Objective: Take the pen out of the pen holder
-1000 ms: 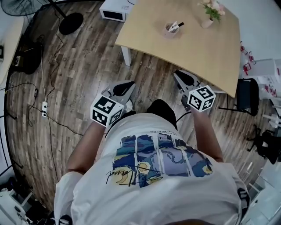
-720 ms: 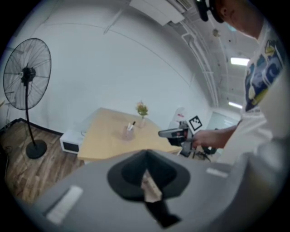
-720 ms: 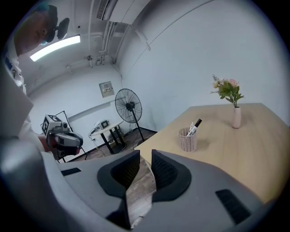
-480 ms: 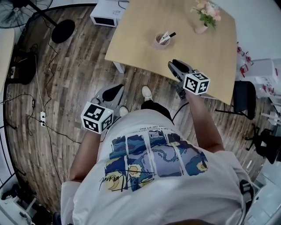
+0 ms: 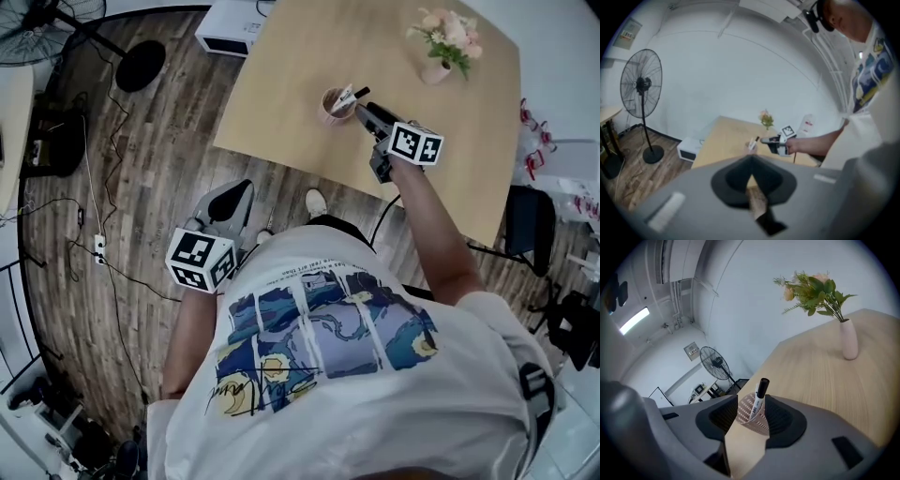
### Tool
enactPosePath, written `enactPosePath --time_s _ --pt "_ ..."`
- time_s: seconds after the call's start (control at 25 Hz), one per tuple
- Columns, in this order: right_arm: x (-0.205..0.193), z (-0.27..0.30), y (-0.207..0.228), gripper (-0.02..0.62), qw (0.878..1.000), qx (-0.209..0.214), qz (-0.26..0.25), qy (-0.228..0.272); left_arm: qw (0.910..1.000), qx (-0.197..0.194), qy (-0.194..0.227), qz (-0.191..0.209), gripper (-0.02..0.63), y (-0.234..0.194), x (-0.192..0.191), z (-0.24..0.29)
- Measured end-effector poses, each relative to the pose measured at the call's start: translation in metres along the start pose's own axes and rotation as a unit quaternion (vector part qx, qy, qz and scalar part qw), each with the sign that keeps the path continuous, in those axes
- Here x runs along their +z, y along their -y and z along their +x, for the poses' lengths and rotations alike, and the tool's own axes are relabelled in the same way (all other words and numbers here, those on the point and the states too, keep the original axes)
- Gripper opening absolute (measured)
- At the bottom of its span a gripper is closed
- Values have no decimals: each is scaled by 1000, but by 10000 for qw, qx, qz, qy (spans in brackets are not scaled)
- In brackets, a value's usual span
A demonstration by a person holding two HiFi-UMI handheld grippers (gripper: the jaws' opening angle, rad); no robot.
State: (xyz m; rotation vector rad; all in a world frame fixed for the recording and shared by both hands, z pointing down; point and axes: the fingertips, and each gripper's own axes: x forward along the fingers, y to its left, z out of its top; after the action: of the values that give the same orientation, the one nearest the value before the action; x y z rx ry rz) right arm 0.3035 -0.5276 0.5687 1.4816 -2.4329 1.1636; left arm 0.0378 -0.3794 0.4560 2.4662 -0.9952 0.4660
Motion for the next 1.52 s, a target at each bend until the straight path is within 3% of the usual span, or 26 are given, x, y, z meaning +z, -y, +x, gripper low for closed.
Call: enactPosePath --time_s 0.4,0.56,0.64,1.08,1.52 --pt "18 33 17 168 9989 313 344 13 9985 500 -16 -235 9 -13 6 11" --pt "22 33 15 71 9989 343 309 106 9985 512 2 -206 9 -13 9 14" --pt "22 32 12 69 9990 342 247 126 9985 506 25 -188 10 -14 11 14" --pt "44 8 -24 67 9972 304 -443 529 9994 322 89 -115 9 -14 4 -2" --pt "68 -32 -93 67 9841 228 -1451 994 9996 66 265 -56 9 -19 -13 -44"
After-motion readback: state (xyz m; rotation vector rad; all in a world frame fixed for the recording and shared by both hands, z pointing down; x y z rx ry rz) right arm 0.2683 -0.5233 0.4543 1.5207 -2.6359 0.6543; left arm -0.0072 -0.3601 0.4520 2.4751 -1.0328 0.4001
